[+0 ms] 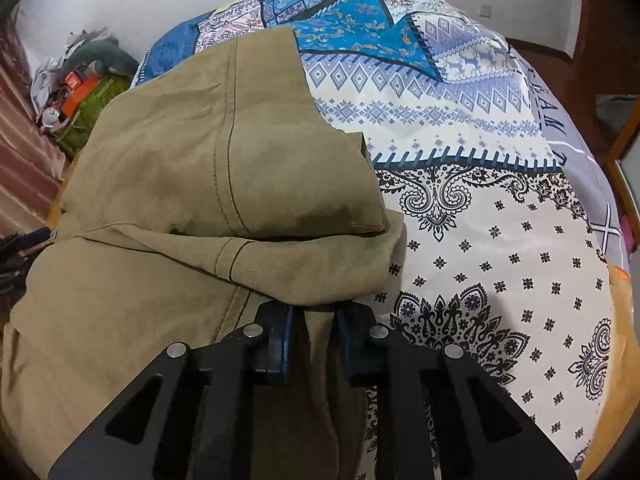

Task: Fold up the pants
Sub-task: 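Grasp the khaki pant leg edge with the right gripper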

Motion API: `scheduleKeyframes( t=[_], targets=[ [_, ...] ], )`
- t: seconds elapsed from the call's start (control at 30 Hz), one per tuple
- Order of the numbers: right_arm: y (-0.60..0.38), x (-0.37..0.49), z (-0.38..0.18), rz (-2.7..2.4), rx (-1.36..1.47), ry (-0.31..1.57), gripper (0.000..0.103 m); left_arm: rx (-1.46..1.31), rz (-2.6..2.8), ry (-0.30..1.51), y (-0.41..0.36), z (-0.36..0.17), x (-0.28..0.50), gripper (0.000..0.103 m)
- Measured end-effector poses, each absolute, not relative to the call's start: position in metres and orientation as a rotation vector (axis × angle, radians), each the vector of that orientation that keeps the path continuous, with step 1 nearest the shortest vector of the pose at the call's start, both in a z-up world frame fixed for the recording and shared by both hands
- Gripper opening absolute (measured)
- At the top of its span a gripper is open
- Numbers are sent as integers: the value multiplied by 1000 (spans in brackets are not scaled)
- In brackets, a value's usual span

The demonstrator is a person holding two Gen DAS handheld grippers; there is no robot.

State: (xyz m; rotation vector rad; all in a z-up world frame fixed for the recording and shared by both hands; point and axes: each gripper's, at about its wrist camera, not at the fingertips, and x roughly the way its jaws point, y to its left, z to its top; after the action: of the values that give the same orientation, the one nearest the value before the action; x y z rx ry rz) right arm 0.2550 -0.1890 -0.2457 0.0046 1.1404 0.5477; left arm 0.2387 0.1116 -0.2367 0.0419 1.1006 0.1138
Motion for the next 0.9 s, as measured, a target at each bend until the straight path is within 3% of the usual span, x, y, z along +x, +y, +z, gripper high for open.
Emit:
scheduleKeyframes(
  t=[0.07,0.13,0.3,0.4,0.53,0.63,0.9],
  targets=[
    [-187,258,-243,544,-25,1142,16,41,108,1096,112,-234,238,67],
    [-182,260,-237,525,-76,1130,23,44,107,1096,112,-231,236,69],
    [-193,246,-214,526,-107,1070,25,74,119,1049,113,-211,231,70],
    [-202,248,-197,540,-54,1022,28,51,128,1023,120,-201,234,76],
    [-199,258,-183,525,-33,952,51,-10,137,1018,135,-195,247,82],
    [-196,273,-186,504,-14,957,61,-54,129,1063,144,-203,261,82],
    [-186,312,-230,540,68,1112,62,-160,69,1206,144,-244,282,84]
  ],
)
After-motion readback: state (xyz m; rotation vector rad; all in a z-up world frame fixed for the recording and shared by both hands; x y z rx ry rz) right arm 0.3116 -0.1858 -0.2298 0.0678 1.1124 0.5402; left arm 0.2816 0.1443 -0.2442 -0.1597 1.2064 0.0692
